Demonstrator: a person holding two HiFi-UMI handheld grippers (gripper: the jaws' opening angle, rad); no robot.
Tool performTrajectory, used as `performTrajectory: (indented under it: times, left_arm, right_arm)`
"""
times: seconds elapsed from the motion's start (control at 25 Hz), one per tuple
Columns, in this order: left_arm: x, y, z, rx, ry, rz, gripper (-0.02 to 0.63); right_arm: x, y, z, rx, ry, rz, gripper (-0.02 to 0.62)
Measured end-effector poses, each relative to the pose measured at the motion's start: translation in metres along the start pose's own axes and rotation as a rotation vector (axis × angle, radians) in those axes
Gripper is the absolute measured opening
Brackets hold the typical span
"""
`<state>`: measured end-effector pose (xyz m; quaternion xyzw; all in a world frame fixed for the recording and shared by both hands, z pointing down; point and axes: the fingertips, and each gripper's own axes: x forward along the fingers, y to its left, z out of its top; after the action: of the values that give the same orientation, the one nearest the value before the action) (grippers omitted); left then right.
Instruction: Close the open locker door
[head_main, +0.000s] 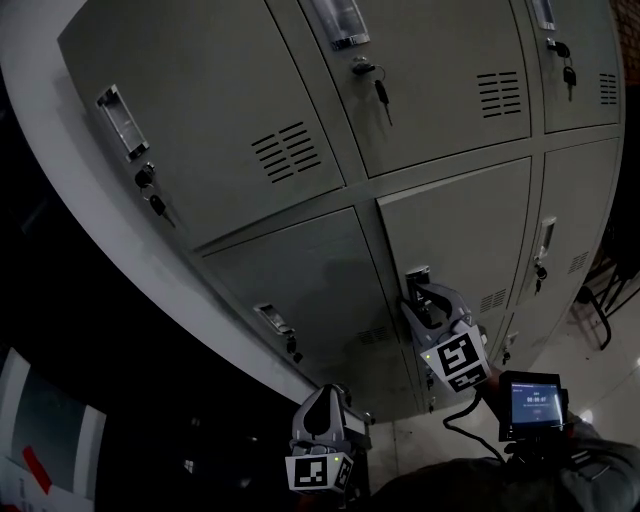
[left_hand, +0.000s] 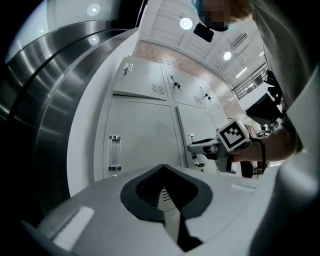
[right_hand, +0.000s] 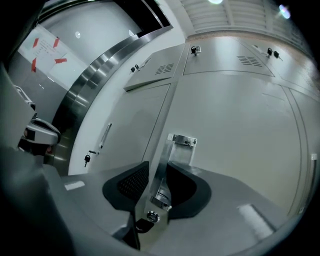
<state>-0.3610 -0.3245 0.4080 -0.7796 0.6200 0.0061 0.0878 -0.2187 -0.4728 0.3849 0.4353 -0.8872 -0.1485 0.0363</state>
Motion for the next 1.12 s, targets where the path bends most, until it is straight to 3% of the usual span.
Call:
performTrajectory:
  times: [1.12]
  left_arm:
    - [-0.006, 0.011, 0.001, -0.017, -0.011, 0.02, 0.002]
  right_arm:
    - [0.01, -0.009, -0.005, -0.037, 0.032, -0.093, 0.121]
